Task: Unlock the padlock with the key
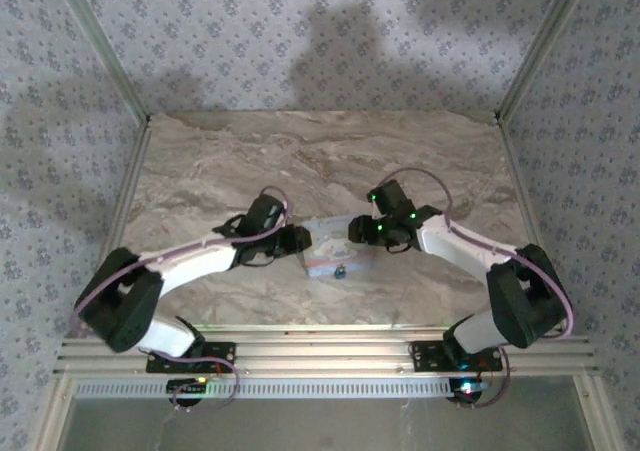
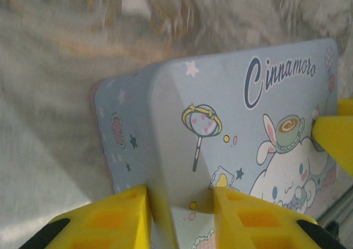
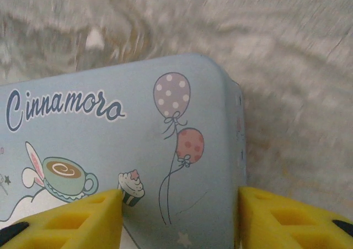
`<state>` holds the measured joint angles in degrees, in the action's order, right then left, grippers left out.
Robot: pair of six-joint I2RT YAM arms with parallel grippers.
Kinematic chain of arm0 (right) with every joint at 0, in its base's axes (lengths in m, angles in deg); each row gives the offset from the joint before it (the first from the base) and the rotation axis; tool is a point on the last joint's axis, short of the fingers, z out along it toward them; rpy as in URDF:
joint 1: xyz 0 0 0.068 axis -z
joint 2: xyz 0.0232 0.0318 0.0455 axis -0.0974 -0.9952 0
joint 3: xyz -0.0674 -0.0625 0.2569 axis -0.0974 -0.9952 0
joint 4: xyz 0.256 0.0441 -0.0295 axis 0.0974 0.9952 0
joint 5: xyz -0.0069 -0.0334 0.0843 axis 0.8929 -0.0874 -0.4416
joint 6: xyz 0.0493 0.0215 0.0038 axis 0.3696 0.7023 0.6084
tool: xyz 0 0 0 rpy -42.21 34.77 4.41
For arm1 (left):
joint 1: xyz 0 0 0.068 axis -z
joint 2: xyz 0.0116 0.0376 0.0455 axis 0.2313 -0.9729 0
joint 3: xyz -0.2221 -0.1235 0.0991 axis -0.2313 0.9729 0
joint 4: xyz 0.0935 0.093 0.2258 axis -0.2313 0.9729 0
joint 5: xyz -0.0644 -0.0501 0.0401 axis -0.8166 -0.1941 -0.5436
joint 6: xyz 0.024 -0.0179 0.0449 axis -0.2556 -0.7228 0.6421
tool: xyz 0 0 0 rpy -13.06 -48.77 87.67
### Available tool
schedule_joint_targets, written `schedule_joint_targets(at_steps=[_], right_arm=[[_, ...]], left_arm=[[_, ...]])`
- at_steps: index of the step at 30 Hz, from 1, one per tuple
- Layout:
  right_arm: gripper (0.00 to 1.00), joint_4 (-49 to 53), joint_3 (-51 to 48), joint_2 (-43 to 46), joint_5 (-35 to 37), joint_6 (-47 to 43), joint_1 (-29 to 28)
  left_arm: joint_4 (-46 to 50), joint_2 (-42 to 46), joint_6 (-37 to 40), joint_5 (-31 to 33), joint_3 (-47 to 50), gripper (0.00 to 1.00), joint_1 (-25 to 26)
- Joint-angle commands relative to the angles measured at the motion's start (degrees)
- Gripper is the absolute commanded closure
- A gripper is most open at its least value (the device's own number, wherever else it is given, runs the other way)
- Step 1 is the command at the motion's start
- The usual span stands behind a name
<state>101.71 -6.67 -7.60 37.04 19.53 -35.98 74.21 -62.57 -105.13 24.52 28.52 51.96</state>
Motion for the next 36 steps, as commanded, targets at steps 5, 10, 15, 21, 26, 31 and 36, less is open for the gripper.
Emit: schedule_joint_targets(at_steps=[5,10,15,21,26,31,36], right_arm=[[0.47,0.0,14.4,-16.6,-6.8,-5.4,8.6],[0.46,9.3,29.6,-24.1,-5.8,-7.2,10.1],[0.34,12.4,34.0,-24.6,-4.9,-6.4,11.0],[0.2,16.7,36.2,-19.5,-1.9,-6.2,13.0],[0.16,16.1,29.0,-8.0,1.7,-5.1,14.3],[0.16,13.4,16.0,2.9,3.9,-1.4,14.3],[0.16,10.9,4.7,8.6,3.7,3.7,13.4]], left_arm=[[4.7,-24.9,10.1,-1.6,-27.7,0.67,-4.7],[16.4,-35.3,15.0,1.3,-45.5,0.57,-6.3],[19.2,-36.0,15.3,2.2,-49.2,0.53,-8.7],[23.7,-30.0,20.1,4.5,-49.8,0.41,-13.9],[31.4,-25.5,20.8,9.6,-51.2,0.37,-21.6],[37.4,-26.9,20.4,13.0,-55.3,0.38,-29.7],[41.1,-34.9,18.5,10.7,-64.1,0.48,-34.6]])
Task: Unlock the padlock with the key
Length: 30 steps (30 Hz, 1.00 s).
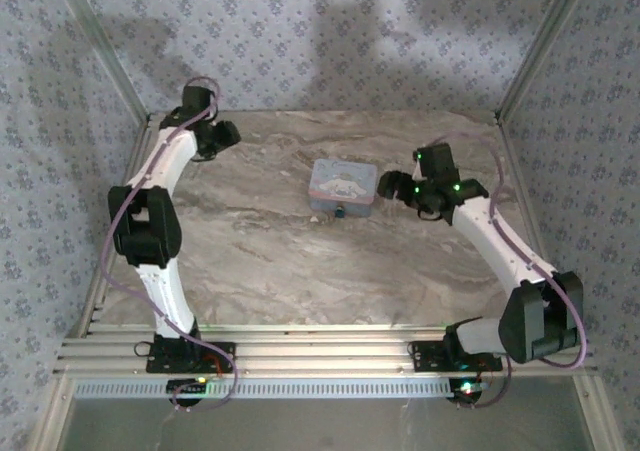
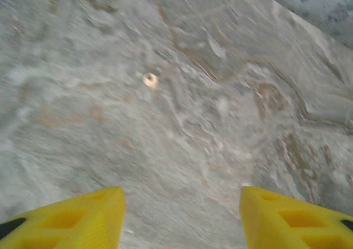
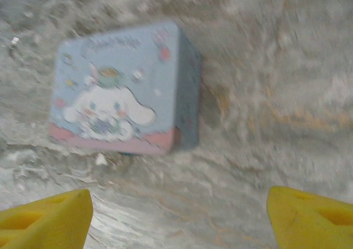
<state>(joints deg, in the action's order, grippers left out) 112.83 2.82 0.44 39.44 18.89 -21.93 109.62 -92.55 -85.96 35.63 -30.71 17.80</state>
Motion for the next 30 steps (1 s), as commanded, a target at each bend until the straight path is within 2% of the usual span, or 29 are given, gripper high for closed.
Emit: schedule_joint_targets(at_steps=[1,3,13,30], right_arm=[[0.17,-0.4,-5.8,0.9,1.3,4.5,-0.8],[0.17,-0.4,-6.9,1.4,1.5,4.6,-1.5],[0.17,0.2,-5.8,0.3,4.8,4.2,-3.1],[0.16,-0.6,-3.8,-4.1,4.6,4.3,-4.4]], left_arm=[[7.2,-7.1,-0.8,-0.4,-7.4,0.52,-0.7],[10.4,-12.4,-0.3,0.8,-14.9,0.57,-0.8],[23.3,-34.2,3.1,1.4,-45.4,0.57,-1.8],[18.0,-40.6,2.4,-3.1,-46.8,0.55,-2.0]])
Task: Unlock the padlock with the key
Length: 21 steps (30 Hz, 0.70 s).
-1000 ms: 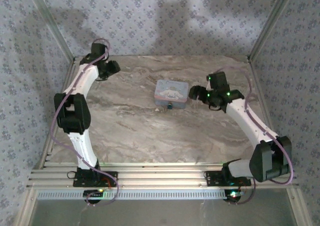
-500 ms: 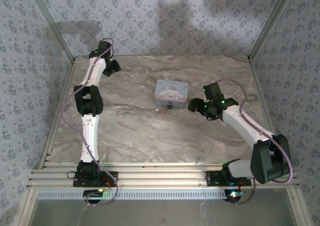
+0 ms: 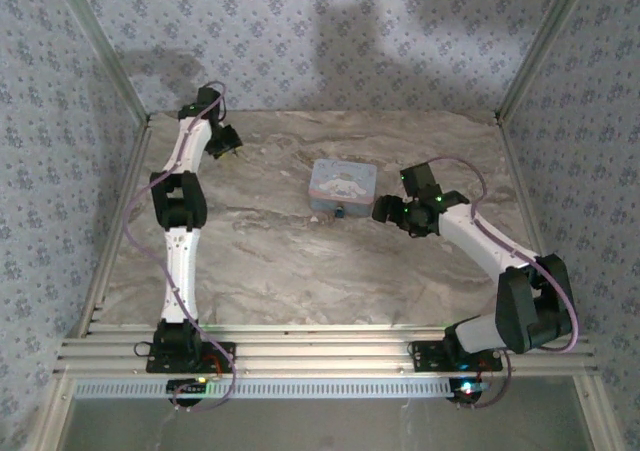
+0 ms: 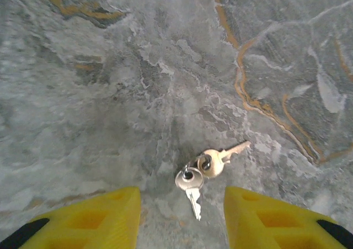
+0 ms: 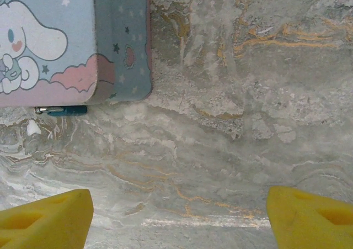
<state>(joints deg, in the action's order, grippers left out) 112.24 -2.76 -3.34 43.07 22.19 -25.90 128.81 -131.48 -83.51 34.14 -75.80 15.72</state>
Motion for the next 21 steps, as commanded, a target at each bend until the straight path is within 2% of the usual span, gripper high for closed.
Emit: schedule_joint_targets(at_steps=[1,6,9,18,19,21], right_arm=[[0.16,0.2,1.9,-0.3,1.1,1.1,-0.6],[0.16,1.0,2.2,-0.1,1.7,1.2,-1.1],[0.16,1.2,1.9,0.2,2.0,1.2,-1.4],[0.16,0.8,1.4,1.1,2.3,2.9,-2.2],[0.16,0.8,1.3,1.2,2.4,3.1,-2.4],[0.16,0.5,1.1,1.7,2.4,3.6,-2.9]], left_arm=[[-1.7,-1.9,-0.2,-1.5,-1.7,0.55,0.2],[-2.2,-3.6,-0.8,-1.0,-2.9,0.56,0.4],[-1.5,-4.8,-0.7,-1.2,-3.7,0.6,0.5],[2.7,-3.4,3.8,-3.5,-2.2,0.97,1.0],[2.6,-2.3,4.6,-3.9,-0.8,1.0,1.0],[1.9,0.2,5.8,-4.2,2.9,1.0,1.1]])
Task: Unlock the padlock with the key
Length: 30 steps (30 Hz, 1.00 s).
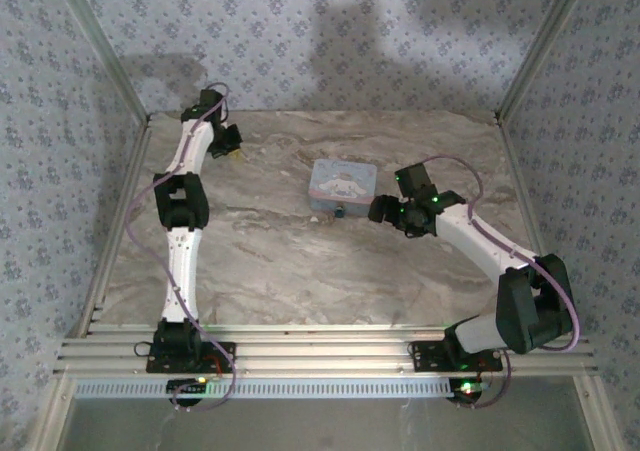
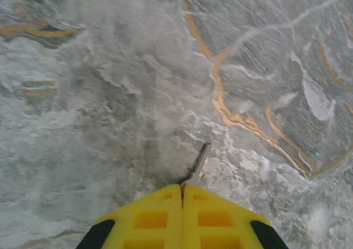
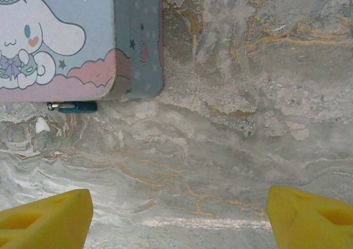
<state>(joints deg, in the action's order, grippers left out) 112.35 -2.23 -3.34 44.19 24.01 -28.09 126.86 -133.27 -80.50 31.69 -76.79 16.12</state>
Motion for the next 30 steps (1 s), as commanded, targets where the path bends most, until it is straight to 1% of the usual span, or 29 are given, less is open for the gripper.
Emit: schedule_joint_targets(at_steps=[1,5,8,13,16,19,24,28,30], right_arm=[[0.16,0.4,0.4,2.0,1.5,2.0,-1.0],[0.16,0.4,-0.7,4.0,2.1,3.1,-2.2],[0.16,-0.5,-2.4,6.2,2.2,4.7,-2.7],[0.17,-2.7,-6.2,11.1,1.6,7.9,-3.3],[0.17,-3.7,-8.2,14.2,1.3,9.0,-4.1],[0.17,-4.3,-10.4,17.0,2.2,9.3,-5.7],[0.18,-5.4,-13.9,22.2,2.5,10.2,-7.9],[0.2,-8.2,-17.0,27.9,0.2,10.4,-8.7],[0.22,-10.3,-18.4,30.8,-1.2,10.7,-8.7]], left_arm=[[3.2,3.7,3.3,-2.0,6.5,1.0,0.8],[-1.9,12.4,5.1,-3.5,19.8,1.0,1.1],[-7.8,21.0,6.1,-5.4,32.8,1.0,1.3],[-19.7,37.7,6.1,-11.3,57.0,1.0,2.4],[-24.6,47.2,6.5,-14.9,67.7,1.0,3.3],[-24.6,54.9,9.2,-16.9,73.2,1.0,4.8],[-23.9,66.4,12.4,-19.9,77.9,1.0,7.9],[-25.1,74.2,14.2,-23.8,80.0,1.0,10.1],[-25.5,77.4,15.9,-24.0,80.5,1.0,11.9]])
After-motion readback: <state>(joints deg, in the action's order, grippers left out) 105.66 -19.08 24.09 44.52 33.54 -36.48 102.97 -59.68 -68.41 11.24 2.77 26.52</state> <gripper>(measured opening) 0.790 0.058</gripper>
